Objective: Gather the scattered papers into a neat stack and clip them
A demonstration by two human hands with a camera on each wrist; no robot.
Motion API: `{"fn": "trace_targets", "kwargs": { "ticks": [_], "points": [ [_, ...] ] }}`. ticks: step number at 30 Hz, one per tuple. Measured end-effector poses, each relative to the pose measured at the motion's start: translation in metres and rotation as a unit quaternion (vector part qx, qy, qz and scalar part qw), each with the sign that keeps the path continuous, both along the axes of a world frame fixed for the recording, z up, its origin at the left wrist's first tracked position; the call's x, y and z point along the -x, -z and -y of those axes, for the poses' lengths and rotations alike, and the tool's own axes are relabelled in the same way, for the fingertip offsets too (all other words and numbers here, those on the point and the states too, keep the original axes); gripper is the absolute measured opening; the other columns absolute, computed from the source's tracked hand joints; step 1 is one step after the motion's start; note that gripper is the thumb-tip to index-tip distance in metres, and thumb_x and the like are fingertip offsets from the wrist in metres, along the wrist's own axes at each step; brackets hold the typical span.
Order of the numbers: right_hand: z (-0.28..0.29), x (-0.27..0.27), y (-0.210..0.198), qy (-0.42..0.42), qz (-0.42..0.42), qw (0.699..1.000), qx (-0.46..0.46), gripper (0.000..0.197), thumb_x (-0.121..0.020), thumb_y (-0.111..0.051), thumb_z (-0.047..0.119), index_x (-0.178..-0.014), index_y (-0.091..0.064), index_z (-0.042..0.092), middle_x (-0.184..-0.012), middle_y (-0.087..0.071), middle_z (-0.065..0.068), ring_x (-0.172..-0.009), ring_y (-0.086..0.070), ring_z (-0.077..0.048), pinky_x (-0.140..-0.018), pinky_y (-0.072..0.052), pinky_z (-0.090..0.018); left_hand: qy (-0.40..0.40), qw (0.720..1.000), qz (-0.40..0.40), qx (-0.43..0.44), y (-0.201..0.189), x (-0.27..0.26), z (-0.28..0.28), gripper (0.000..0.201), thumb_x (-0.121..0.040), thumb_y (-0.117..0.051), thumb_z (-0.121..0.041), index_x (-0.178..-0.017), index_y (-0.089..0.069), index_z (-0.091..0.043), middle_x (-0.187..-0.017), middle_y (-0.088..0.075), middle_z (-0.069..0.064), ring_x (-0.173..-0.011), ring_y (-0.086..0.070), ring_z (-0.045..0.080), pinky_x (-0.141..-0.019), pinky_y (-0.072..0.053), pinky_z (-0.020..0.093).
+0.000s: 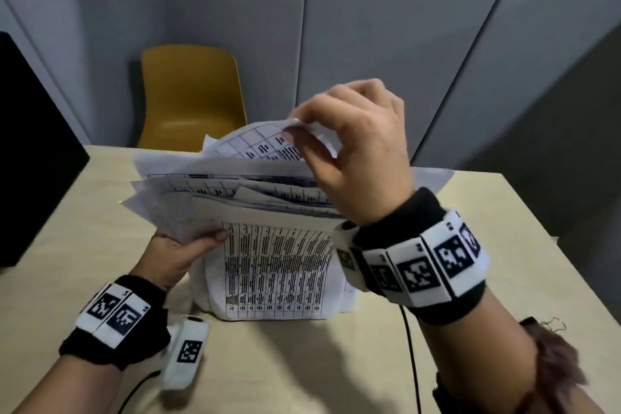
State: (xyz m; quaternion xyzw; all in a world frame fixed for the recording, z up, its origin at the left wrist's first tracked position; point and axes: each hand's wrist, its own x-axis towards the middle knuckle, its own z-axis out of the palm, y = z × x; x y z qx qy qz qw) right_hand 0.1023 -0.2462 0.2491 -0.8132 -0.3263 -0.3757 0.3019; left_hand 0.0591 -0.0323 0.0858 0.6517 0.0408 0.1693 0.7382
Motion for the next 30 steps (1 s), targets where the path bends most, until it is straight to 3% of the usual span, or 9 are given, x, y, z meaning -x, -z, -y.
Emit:
{"fn": "trace_targets", "kwargs": {
  "ticks": [5,10,13,16,18,21,24,27,30],
  "points": [
    [0.028,-0.013,0.001,-0.054,-0.065,0.980,-0.183,0.011,-0.083,-0.064,0.009,-0.074,-0.063,0.016,-0.066,-0.059,0.007,-0.060,-0.053,-0.007,-0.060,-0.044,-0.022,-0.008,1.000,-0.026,-0.005,0.005,0.000,-0.003,0.043,-0.029,-0.086,-0.047,-0.069,-0.077,-0.034,-0.075,-0.074,-0.015,-0.086,-0.067,0.013,-0.080,-0.054,0.018],
    [0.069,-0.026,0.029,-0.027,-0.103,0.955,-0.278,0.032,-0.084,-0.059,0.004,-0.075,-0.052,0.033,-0.065,-0.060,0.019,-0.065,-0.055,0.005,-0.065,-0.044,-0.013,-0.024,0.998,-0.046,-0.019,0.009,0.002,-0.004,0.030,-0.045,-0.082,-0.040,-0.073,-0.076,-0.035,-0.080,-0.075,-0.014,-0.102,-0.065,0.025,-0.097,-0.047,0.038],
    [0.073,-0.031,0.061,0.012,-0.216,0.943,-0.253,0.022,-0.083,-0.053,0.012,-0.070,-0.051,0.030,-0.066,-0.060,0.021,-0.065,-0.053,0.000,-0.065,-0.043,-0.018,-0.002,1.000,-0.028,-0.003,0.004,0.002,-0.001,0.052,-0.028,-0.085,-0.059,-0.073,-0.076,-0.037,-0.080,-0.074,-0.016,-0.088,-0.068,0.008,-0.090,-0.053,0.027],
    [0.072,-0.024,0.077,-0.052,-0.283,0.924,-0.251,0.014,-0.087,-0.046,0.019,-0.084,-0.060,0.018,-0.079,-0.065,0.010,-0.075,-0.059,-0.004,-0.072,-0.045,-0.021,-0.018,0.999,-0.009,0.048,0.001,0.002,0.003,0.059,-0.016,-0.089,-0.051,-0.067,-0.077,-0.025,-0.070,-0.073,-0.015,-0.069,-0.067,-0.003,-0.066,-0.054,0.013],
    [0.082,-0.019,0.078,-0.123,-0.313,0.891,-0.303,0.042,-0.085,-0.050,0.051,-0.108,-0.057,0.018,-0.108,-0.066,-0.004,-0.100,-0.060,-0.006,-0.086,-0.043,-0.023,-0.032,0.998,-0.017,0.048,0.003,0.002,0.001,0.050,-0.021,-0.089,-0.040,-0.067,-0.077,-0.025,-0.069,-0.073,-0.016,-0.068,-0.067,-0.004,-0.063,-0.053,0.011],
    [0.106,-0.016,0.089,-0.198,-0.395,0.829,-0.342,0.110,-0.038,-0.061,0.088,-0.131,-0.034,0.038,-0.143,-0.043,-0.007,-0.133,-0.039,-0.017,-0.110,-0.027,-0.033,-0.037,0.998,-0.047,0.027,0.006,0.002,-0.005,0.017,-0.056,-0.082,-0.022,-0.071,-0.077,-0.027,-0.073,-0.074,-0.015,-0.073,-0.069,0.003,-0.071,-0.055,0.017],
    [0.115,-0.009,0.113,-0.226,-0.438,0.837,-0.237,0.123,-0.039,-0.081,0.060,-0.142,-0.013,0.049,-0.152,-0.031,-0.004,-0.142,-0.025,-0.012,-0.117,-0.017,-0.039,-0.074,0.993,-0.090,-0.031,0.009,0.003,-0.011,0.011,-0.079,-0.067,-0.006,-0.072,-0.070,-0.013,-0.063,-0.071,-0.009,-0.066,-0.066,0.010,-0.078,-0.053,0.029],
    [0.105,-0.011,0.135,-0.174,-0.453,0.860,-0.159,0.136,-0.040,-0.086,0.057,-0.144,0.002,0.048,-0.152,-0.029,0.005,-0.140,-0.026,-0.004,-0.114,-0.026,-0.031,-0.079,0.990,-0.106,-0.039,0.002,0.004,-0.005,0.029,-0.081,-0.065,-0.005,-0.054,-0.054,-0.007,-0.038,-0.056,-0.006,-0.039,-0.052,0.002,-0.055,-0.046,0.015],
    [0.098,-0.032,0.146,-0.157,-0.468,0.830,-0.259,0.146,-0.037,-0.092,0.036,-0.148,0.002,0.031,-0.144,-0.041,-0.002,-0.125,-0.050,-0.008,-0.100,-0.047,-0.033,-0.005,0.996,-0.087,-0.006,-0.006,0.005,-0.002,0.019,-0.062,-0.082,-0.025,-0.062,-0.067,-0.013,-0.055,-0.069,-0.009,-0.059,-0.063,0.004,-0.067,-0.052,0.016]
  ]
}}
